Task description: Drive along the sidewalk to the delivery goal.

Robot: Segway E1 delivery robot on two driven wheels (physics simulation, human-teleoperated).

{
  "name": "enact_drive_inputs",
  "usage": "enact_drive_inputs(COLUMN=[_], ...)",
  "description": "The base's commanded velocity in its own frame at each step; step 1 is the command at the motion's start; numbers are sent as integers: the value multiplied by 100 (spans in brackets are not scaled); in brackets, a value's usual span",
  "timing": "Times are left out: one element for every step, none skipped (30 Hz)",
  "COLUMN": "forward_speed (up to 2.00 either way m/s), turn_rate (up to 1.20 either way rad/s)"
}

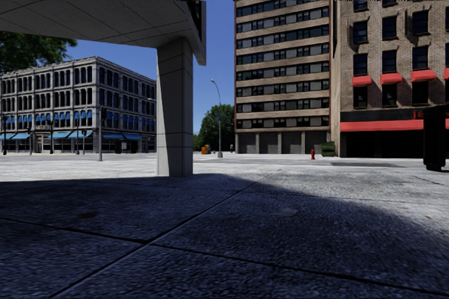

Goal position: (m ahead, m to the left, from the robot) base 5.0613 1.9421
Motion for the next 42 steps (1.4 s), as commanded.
enact_drive_inputs(forward_speed=[131, 131, 131, 130, 130, 130, 129, 129, 129, 129, 129, 129, 129, 129, 129, 129, 129, 129, 129, 129, 129, 129, 125, 119, 119, 114, 113, 112, 112, 112, 112, 112, 112, 112, 112, 112, 112, 112, 112, 112, 112, 112], turn_rate=[32, 32, 32, 34, 35, 35, 35, 35, 35, 35, 35, 35, 35, 35, 35, 35, 35, 35, 35, 36, 36, 36, 36, 40, 40, 43, 44, 44, 44, 44, 44, 44, 44, 44, 44, 44, 44, 44, 44, 44, 44, 44])
